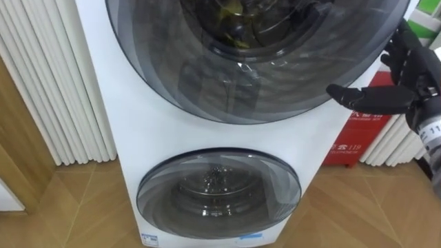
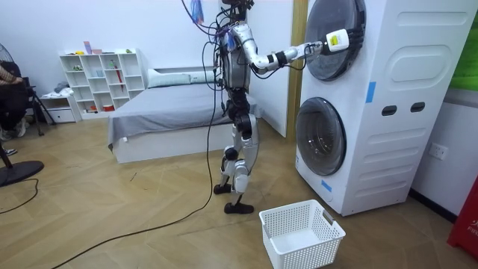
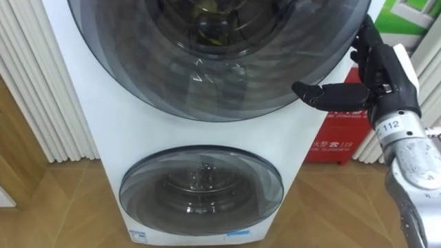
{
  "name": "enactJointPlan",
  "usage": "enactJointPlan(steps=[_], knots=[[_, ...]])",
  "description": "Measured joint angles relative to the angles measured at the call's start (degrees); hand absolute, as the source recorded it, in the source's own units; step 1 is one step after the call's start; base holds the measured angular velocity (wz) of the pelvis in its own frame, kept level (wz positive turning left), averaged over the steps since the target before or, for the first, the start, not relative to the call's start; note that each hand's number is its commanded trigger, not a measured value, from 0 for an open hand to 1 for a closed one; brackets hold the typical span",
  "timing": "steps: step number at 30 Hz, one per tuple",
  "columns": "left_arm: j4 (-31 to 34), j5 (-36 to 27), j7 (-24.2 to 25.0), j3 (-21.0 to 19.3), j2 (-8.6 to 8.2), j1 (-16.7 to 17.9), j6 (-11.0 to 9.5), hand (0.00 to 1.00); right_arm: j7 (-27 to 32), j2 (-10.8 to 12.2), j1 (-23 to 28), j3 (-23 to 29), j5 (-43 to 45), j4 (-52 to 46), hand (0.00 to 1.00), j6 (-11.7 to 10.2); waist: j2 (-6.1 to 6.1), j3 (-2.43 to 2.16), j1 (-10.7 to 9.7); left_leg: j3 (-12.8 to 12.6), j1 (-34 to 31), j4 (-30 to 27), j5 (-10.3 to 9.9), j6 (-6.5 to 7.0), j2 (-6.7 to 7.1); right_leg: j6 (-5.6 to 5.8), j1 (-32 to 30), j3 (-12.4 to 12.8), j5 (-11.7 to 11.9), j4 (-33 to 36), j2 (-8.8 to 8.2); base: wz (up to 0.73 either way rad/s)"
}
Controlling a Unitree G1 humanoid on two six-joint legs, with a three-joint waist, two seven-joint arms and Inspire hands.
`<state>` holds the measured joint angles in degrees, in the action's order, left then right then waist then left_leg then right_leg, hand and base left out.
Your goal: Pick clothes from washing machine
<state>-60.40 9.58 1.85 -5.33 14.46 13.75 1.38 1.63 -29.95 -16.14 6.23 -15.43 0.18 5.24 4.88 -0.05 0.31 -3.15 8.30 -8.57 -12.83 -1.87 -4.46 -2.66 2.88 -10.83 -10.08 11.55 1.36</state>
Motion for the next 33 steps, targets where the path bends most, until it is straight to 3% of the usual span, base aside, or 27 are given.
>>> enactJointPlan(steps=[7,16,17,22,24,27,30,33], knots=[[0.0,0.12,-0.44,1.16,0.03,1.46,-0.05,0.0,0.02,1.64,5.57,1.19,0.39,-6.14,0.0,-0.19,-0.26,-0.05,0.04,-1.62,0.27,0.0,-0.01,-0.01,-0.06,0.0,0.1,-0.12,0.01,-0.03,-0.01,-0.03],[0.02,0.03,-1.33,4.43,0.05,-0.65,-0.5,0.0,-0.69,3.43,10.1,1.57,0.64,-9.3,0.0,-1.67,-0.8,0.06,-0.07,-1.8,0.4,-0.15,-0.01,-0.01,-0.02,-0.49,0.42,-0.43,0.3,-0.01,-0.11,0.01],[0.01,0.03,-1.33,4.42,0.04,-0.71,-0.51,0.0,-0.86,4.4,10.6,1.68,0.64,-9.66,0.0,-1.81,-0.83,0.09,-0.07,-1.82,0.34,-0.2,-0.01,-0.01,-0.03,-0.59,0.4,-0.41,0.36,0.0,-0.11,0.0],[-0.66,-0.36,-1.89,5.36,0.0,-0.55,-0.69,0.0,-1.52,7.66,14.94,1.72,-2.09,-12.32,0.0,-5.33,-1.29,0.19,-0.13,-2.24,-0.61,-1.14,-0.27,-0.42,-0.16,-0.79,-0.09,-0.37,0.52,0.06,-0.04,0.01],[-1.83,-0.35,-2.45,6.79,-0.5,-0.36,-0.79,0.0,-2.3,10.08,17.22,1.63,-2.77,-13.04,0.0,-8.14,-1.75,0.11,-0.1,-2.35,-0.53,-1.16,-0.4,-0.64,-0.3,-0.75,-0.08,0.26,0.85,0.07,0.32,0.0],[-2.52,-0.35,-2.47,7.29,-0.65,0.12,-1.01,0.0,-4.36,11.76,18.27,1.25,-2.91,-13.03,0.0,-10.24,-2.31,0.03,-0.09,-3.19,-0.85,-1.62,-0.44,-0.72,-0.59,-0.98,-0.58,1.21,1.27,0.06,0.72,-0.13],[-2.43,-0.35,-2.55,7.64,-0.67,0.13,-1.08,0.0,-5.68,11.77,19.04,0.51,-3.81,-13.04,0.0,-11.51,-2.62,-0.16,-0.27,-3.75,-1.21,-2.21,-0.43,-0.78,-0.82,-1.3,-0.9,1.14,1.68,0.07,0.8,-0.09],[-2.47,-0.3,-2.54,7.88,-0.84,0.2,-1.08,0.0,-6.51,11.77,20.24,-0.31,-4.61,-13.04,0.0,-12.53,-3.11,-0.71,-0.32,-4.55,-1.0,-2.22,-0.4,-0.8,-0.89,-1.34,-0.85,1.23,1.72,0.04,0.79,-0.05]])
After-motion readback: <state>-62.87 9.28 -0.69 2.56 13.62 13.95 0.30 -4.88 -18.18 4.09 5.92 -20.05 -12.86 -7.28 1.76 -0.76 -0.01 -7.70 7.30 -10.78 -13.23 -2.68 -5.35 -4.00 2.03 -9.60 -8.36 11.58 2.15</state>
